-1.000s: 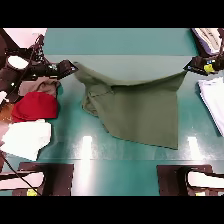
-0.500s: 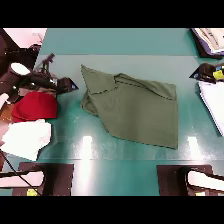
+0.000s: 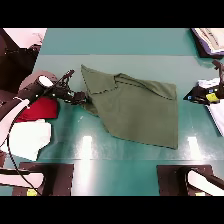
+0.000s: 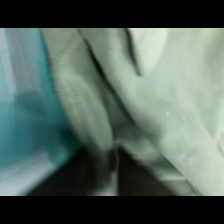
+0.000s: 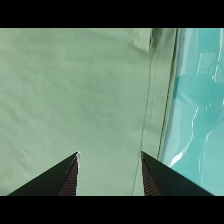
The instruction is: Fold the shirts.
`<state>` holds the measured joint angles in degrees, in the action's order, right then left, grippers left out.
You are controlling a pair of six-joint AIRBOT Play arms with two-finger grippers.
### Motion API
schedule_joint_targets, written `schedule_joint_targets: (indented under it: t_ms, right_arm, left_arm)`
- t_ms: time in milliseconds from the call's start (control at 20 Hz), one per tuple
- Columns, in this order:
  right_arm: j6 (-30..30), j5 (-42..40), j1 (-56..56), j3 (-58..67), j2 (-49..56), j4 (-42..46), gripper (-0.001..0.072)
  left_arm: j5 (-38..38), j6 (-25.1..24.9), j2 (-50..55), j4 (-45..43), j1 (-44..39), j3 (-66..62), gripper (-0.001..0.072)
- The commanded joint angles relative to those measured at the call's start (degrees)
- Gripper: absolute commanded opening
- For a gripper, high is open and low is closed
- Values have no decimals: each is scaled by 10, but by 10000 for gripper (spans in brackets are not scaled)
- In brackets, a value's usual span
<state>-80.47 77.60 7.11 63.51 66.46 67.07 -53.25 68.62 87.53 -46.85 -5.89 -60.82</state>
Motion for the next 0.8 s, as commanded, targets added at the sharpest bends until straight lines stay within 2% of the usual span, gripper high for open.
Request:
schedule_joint_targets:
  t_ms: [0,150,250,450,750]
  right_arm:
    - [0,-7,0,-40,-30,1,448]
    - [0,9,0,-60,-32,5,448]
    - [0,10,11,-90,-33,5,449]
    - [7,4,56,-153,-33,4,449]
    - [36,-16,87,-231,-33,-1,448]
  left_arm:
    - [-17,6,2,1,-7,-2,31]
    - [-147,10,-33,-69,8,-55,30]
    - [-199,9,-95,-127,31,-83,30]
    - [-218,10,-207,-168,78,-87,31]
    - [-248,10,-219,-171,80,-86,31]
